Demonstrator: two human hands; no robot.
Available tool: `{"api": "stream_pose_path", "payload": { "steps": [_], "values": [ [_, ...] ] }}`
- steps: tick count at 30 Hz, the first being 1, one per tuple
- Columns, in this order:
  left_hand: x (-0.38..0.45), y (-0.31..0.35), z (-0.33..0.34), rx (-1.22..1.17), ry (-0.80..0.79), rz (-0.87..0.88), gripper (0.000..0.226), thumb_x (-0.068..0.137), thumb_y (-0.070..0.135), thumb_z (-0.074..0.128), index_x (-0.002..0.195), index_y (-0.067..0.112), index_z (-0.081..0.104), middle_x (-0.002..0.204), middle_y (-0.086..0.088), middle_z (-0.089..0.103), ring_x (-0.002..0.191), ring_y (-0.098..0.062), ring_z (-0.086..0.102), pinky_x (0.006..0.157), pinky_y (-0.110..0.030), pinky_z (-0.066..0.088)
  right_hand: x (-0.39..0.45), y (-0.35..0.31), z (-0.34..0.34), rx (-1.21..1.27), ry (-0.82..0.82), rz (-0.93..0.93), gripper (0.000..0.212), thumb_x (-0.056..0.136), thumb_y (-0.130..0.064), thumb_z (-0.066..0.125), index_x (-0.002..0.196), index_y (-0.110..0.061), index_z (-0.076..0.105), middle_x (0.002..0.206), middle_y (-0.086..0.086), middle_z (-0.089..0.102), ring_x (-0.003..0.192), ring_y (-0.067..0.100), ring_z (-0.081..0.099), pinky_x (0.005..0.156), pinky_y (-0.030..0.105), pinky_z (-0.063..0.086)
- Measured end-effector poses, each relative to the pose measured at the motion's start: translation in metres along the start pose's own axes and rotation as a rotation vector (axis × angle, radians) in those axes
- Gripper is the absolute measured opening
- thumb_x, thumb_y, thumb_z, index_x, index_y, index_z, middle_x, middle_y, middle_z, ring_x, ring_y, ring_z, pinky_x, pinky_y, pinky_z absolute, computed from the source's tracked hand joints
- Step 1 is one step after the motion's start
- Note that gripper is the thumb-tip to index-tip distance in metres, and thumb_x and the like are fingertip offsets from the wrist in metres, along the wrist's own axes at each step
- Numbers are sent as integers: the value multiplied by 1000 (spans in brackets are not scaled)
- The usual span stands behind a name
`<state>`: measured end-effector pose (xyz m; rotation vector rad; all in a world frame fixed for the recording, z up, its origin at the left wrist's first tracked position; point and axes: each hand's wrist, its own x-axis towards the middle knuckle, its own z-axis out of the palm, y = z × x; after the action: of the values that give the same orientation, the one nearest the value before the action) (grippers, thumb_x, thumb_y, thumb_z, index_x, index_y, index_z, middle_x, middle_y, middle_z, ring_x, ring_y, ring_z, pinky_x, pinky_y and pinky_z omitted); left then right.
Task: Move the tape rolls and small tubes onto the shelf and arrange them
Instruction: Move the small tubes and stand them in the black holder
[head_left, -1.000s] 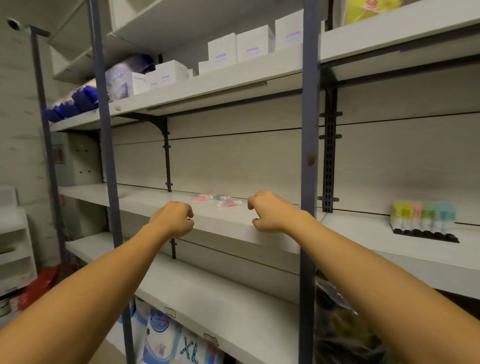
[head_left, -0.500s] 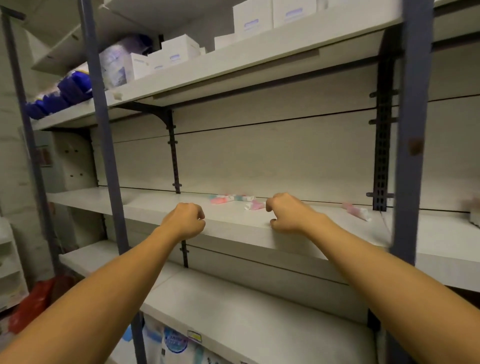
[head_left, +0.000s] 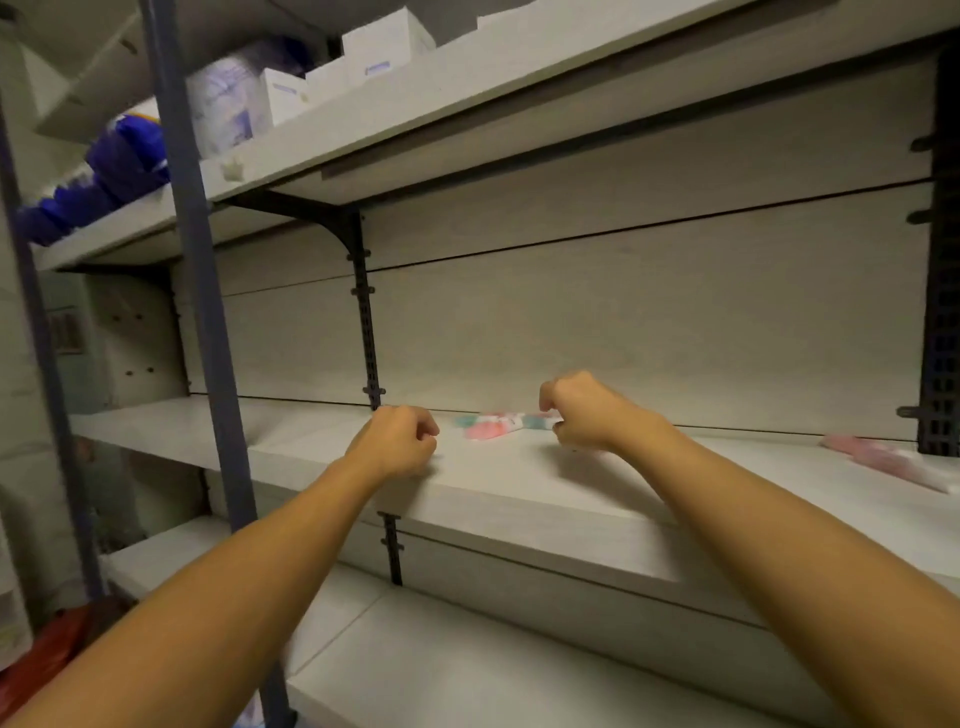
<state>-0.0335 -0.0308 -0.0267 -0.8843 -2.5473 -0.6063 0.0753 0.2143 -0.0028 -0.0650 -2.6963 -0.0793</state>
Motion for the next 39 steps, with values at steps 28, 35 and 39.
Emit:
{"api": "stream_pose_path", "payload": {
  "steps": [28, 35, 39],
  "values": [
    [145, -99, 57, -81, -148, 322, 51, 85, -13, 45, 116, 19, 71, 108, 0, 66, 96, -17, 61, 92, -31, 52, 114, -30, 83, -53, -181, -93, 26, 91, -6, 57, 113, -15, 67, 108, 3, 56, 101, 24, 53, 79, 35, 43],
    [163, -89, 66, -29, -169, 547, 57, 82, -13, 50, 122, 25, 65, 116, 1, 62, 100, -16, 59, 86, -31, 51, 103, -24, 69, -9, -64, -46, 26, 76, 3, 50, 89, -20, 55, 89, -5, 52, 81, 19, 48, 71, 38, 46],
    [168, -77, 64, 92, -164, 763, 61, 84, -7, 55, 131, 31, 60, 129, 6, 56, 113, -19, 57, 92, -37, 50, 101, -4, 51, 32, 154, 23, 36, 67, 14, 49, 89, -13, 56, 85, -3, 54, 78, 24, 51, 68, 37, 45]
  ]
}}
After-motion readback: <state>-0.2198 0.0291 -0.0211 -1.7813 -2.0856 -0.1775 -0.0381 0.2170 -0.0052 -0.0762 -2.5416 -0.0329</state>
